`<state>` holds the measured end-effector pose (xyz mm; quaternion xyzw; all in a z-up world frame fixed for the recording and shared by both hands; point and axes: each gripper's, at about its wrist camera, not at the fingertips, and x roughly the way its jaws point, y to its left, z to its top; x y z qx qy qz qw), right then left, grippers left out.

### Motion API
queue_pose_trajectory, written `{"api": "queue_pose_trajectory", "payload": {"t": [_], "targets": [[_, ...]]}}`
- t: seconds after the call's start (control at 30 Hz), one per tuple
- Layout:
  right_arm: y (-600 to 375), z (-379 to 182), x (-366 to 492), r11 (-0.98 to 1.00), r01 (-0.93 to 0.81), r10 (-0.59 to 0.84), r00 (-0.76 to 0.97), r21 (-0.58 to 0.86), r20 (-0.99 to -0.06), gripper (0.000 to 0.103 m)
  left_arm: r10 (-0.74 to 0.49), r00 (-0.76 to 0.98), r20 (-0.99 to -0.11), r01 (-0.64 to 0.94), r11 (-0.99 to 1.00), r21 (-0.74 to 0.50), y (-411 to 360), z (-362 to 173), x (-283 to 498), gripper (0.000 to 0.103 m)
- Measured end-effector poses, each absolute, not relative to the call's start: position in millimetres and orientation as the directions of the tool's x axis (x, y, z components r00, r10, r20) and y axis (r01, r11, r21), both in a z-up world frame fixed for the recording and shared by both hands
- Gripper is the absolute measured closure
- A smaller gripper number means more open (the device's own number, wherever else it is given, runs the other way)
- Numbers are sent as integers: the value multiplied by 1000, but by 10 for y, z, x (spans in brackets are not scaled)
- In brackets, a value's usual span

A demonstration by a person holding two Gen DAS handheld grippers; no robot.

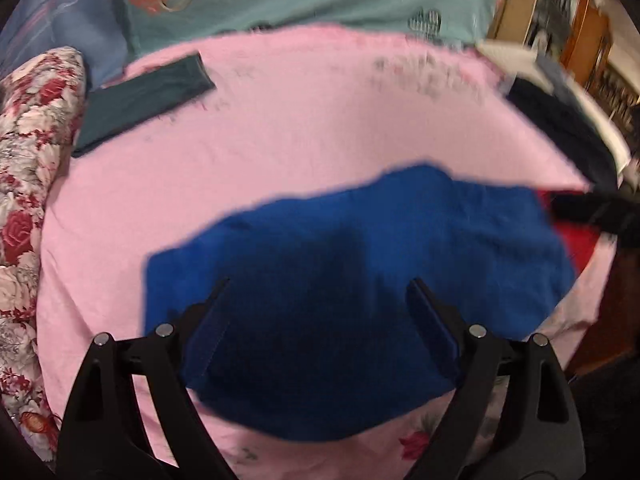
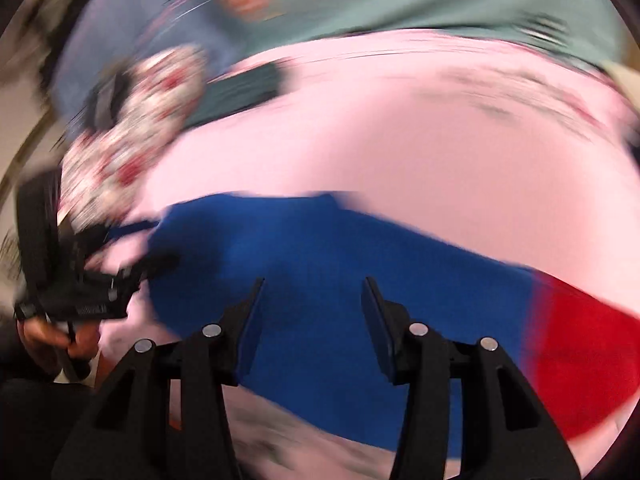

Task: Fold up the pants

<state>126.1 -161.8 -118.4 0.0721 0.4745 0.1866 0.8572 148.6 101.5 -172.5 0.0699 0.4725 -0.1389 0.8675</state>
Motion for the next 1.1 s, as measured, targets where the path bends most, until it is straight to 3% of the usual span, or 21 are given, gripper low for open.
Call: {"api": "queue_pose_trajectory", "payload": {"t": [0.1, 0.17, 0.2, 0.3, 0.5, 0.83, 1.1], "targets": [[-2544, -1387, 1117, 968, -50, 234, 543, 247, -806, 54, -33, 467, -884, 277, 955, 110, 919, -2184, 1569, 13], [-3177, -1723, 1043, 975, 157, 72, 458, 160, -886, 55, 14, 469, -883, 284, 945, 165, 829, -2156, 1575, 14], [-3371, -1757, 978, 960, 208, 75, 447, 185, -891, 55, 28, 452, -891, 285, 943, 174, 786, -2102, 1597, 15], [-4027, -1521, 518, 851, 282, 193, 615, 442, -764, 52, 25, 479, -877, 274, 945, 176, 662, -1808, 1617, 15], [-4837, -1701, 169, 755, 429, 134, 640, 496, -757, 52, -118, 454, -883, 315, 948, 35, -66, -1534, 1726, 15], [-4874, -1997, 504, 788, 310, 239, 641, 531, -730, 51, -217, 398, -891, 538, 842, 36, -1505, -1536, 1506, 15], [-4872, -2067, 772, 842, 223, 272, 610, 491, -744, 46, -164, 381, -910, 531, 845, 70, -1709, -1549, 1376, 15]]}}
